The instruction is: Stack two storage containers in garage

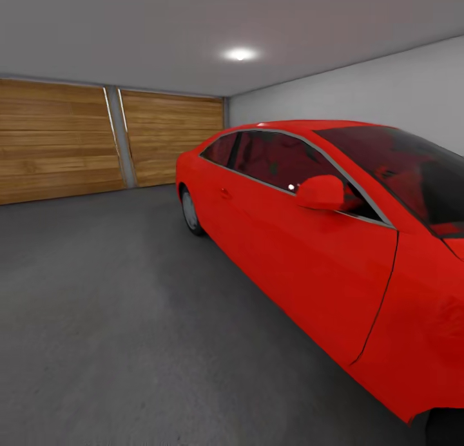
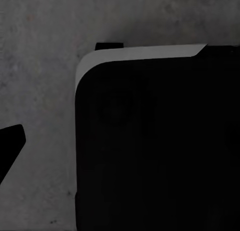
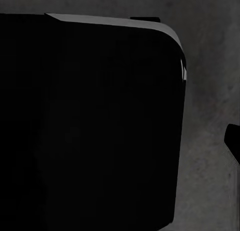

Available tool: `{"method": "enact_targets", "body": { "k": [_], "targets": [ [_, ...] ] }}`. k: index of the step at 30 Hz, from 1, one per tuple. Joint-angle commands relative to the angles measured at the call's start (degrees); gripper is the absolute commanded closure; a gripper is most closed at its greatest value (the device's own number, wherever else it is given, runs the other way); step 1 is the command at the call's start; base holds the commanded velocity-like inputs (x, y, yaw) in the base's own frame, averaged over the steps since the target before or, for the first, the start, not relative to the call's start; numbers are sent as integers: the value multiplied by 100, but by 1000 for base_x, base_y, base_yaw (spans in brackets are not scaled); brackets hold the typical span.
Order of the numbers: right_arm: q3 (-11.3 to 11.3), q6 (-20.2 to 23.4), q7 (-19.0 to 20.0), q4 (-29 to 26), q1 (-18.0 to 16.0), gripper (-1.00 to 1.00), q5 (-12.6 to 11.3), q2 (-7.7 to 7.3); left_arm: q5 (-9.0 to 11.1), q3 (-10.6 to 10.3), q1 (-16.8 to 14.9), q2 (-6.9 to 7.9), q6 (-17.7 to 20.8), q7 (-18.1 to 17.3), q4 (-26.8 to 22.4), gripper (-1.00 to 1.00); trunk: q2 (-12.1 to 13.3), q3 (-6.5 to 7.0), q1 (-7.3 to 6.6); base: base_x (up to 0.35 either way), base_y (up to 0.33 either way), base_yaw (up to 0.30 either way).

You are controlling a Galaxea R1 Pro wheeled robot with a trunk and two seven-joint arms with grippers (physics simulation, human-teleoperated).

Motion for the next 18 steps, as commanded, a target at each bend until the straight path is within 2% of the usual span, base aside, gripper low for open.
{"method": "enact_targets", "body": {
  "k": [1,18],
  "targets": [
    [3,-26,2,8,-4,-100,5,2,2,-5,-1,2,-14,0,-6,-100,-3,-5,0,0,0,263],
    [-4,-163,-3,12,-4,-100,-47,9,-34,-41,-1,28,-18,7,-27,-100,-3,-5,0,0,0,268]
  ]
}}
